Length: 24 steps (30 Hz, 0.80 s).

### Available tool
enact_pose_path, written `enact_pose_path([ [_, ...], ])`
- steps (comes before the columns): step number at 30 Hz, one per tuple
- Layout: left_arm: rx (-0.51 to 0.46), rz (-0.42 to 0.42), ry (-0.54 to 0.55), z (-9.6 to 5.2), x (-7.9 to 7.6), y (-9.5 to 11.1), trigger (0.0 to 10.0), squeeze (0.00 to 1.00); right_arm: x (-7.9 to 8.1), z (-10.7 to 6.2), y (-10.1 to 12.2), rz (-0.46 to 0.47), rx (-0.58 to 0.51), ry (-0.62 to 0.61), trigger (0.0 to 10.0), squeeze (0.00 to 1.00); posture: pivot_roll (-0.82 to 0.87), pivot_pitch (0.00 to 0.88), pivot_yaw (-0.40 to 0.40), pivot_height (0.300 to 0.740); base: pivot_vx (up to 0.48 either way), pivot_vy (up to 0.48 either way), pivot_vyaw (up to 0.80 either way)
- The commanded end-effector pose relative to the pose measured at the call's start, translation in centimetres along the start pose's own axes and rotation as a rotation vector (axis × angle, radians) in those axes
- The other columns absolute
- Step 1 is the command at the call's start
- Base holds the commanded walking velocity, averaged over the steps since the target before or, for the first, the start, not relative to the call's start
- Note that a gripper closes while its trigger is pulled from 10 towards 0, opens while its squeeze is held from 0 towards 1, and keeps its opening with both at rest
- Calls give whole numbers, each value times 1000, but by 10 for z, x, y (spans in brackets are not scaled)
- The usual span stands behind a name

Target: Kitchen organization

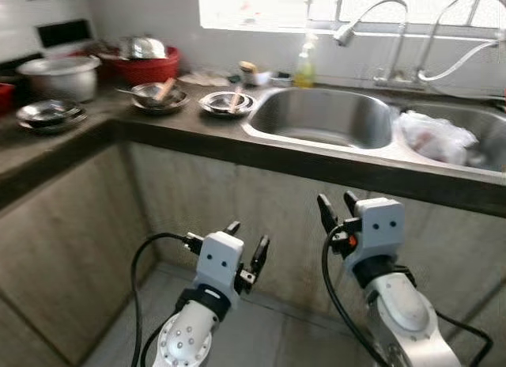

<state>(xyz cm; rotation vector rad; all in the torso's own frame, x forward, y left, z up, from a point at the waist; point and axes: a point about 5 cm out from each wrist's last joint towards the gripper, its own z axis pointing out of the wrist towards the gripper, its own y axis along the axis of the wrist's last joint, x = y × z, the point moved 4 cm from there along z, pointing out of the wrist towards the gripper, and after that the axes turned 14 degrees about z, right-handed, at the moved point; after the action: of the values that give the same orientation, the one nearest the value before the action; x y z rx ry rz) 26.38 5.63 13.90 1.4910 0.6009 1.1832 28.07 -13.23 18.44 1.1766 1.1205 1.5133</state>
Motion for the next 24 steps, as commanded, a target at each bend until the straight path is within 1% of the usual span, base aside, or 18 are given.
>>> enact_pose_path([
  [1,-8,20,14,2,2,2,10000,0,0,2,3,-10,-14,-1,10000,0,77,1,-23,740,240,0,563],
  [20,-6,24,8,4,2,2,10000,0,-1,5,4,-15,-18,-5,10000,0,76,0,-23,740,330,0,794],
  [22,-6,23,9,4,2,1,10000,0,-1,5,3,-16,-18,-5,10000,0,74,0,-22,740,341,0,506],
  [24,-6,24,10,4,2,1,10000,0,-2,5,3,-8,-24,-12,10000,0,75,0,-26,740,337,0,0],
])
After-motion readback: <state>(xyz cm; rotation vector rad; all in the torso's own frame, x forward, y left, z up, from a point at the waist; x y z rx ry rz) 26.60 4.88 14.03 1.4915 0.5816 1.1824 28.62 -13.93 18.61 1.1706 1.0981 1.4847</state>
